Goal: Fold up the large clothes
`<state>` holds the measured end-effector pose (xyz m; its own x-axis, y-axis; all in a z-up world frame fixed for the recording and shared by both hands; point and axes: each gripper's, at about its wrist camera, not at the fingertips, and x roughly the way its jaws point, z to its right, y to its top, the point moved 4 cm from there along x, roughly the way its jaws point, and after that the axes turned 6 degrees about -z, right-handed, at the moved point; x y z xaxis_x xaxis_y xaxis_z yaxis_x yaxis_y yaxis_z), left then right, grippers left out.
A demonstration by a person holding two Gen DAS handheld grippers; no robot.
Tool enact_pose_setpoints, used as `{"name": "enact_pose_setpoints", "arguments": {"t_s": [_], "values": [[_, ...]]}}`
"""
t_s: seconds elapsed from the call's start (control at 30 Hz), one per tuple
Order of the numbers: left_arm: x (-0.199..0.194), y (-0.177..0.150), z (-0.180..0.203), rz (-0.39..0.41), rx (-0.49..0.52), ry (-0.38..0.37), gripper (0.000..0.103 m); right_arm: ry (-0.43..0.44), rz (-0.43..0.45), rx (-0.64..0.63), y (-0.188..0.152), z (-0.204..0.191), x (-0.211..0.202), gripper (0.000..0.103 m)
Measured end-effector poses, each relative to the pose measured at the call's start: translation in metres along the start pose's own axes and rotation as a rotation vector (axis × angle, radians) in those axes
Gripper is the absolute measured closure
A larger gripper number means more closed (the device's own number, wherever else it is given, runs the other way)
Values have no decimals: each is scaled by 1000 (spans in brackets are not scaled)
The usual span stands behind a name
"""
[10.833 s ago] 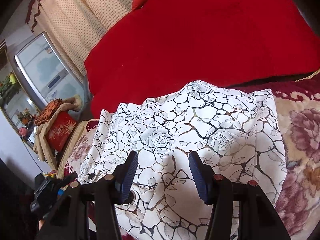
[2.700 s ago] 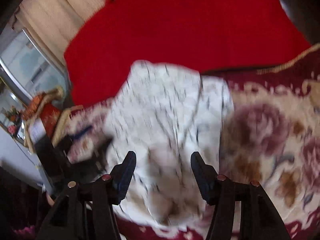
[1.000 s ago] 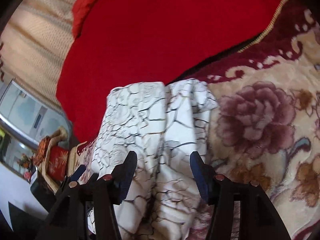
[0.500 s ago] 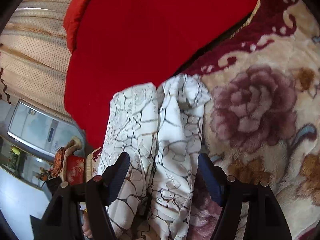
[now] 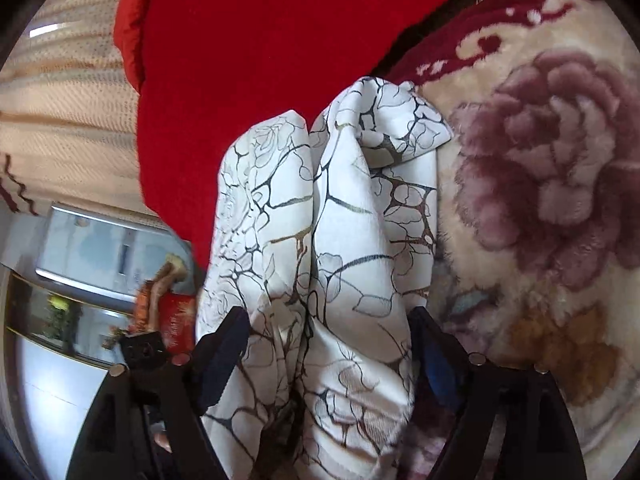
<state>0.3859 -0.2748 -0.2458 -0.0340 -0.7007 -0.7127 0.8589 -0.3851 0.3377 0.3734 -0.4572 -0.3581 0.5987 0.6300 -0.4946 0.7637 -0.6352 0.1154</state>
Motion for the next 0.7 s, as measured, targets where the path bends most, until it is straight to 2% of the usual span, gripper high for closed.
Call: {"name": "enact_pose_setpoints", "arguments": {"t_s": [0.07, 0.2, 0.33, 0.43, 0.5, 0.7], "values": [[3, 1, 2, -3, 3, 7, 12, 23, -8, -4, 2, 1, 5, 16], [6, 2, -1, 4, -5, -7, 12, 61, -10, -25, 7, -3, 15, 4], [5, 1, 0, 25, 0, -15, 12, 5, -13, -99, 7, -17, 30, 3], [5, 0, 6, 51, 28, 8, 15, -17, 1, -146, 3, -29, 39, 11], [3, -1, 11, 78, 51, 22, 19, -16, 5, -142, 2, -32, 40, 24], [-1, -2, 20, 125, 104, 56, 33, -83, 42, -218, -8, -52, 39, 40]]}}
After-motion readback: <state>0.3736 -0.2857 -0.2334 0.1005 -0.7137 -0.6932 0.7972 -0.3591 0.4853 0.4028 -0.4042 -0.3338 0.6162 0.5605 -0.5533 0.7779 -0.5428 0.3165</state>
